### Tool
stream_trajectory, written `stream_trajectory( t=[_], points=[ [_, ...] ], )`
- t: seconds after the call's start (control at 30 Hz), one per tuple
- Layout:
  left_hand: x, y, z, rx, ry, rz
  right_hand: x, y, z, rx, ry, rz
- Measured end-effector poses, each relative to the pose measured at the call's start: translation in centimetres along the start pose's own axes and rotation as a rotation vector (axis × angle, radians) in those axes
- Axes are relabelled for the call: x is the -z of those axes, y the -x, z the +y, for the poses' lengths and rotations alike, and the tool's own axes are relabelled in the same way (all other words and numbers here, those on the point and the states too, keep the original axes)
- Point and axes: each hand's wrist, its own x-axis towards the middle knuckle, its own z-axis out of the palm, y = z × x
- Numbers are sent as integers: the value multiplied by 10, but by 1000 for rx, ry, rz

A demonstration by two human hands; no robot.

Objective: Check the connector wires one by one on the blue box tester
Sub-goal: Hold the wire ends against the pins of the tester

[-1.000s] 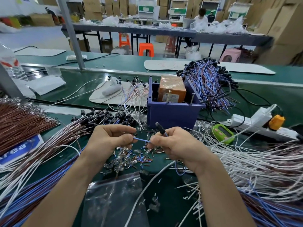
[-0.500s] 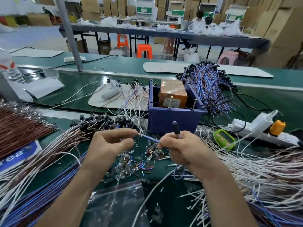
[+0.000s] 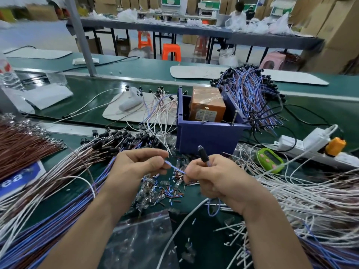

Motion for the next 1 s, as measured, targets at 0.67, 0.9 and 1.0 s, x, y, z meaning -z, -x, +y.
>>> stream_trajectory(
  t=[0.67,0.9,1.0],
  points=[
    [-6,-5,-3,55,198,436,-8,-9,7,-12,-23,44],
    [2,1,-6,-109,0,419,1,-8,6,22,-129,200],
    [-17,6,-14,-109,-124,309,-8,-13,9,36,-139,226]
  ],
)
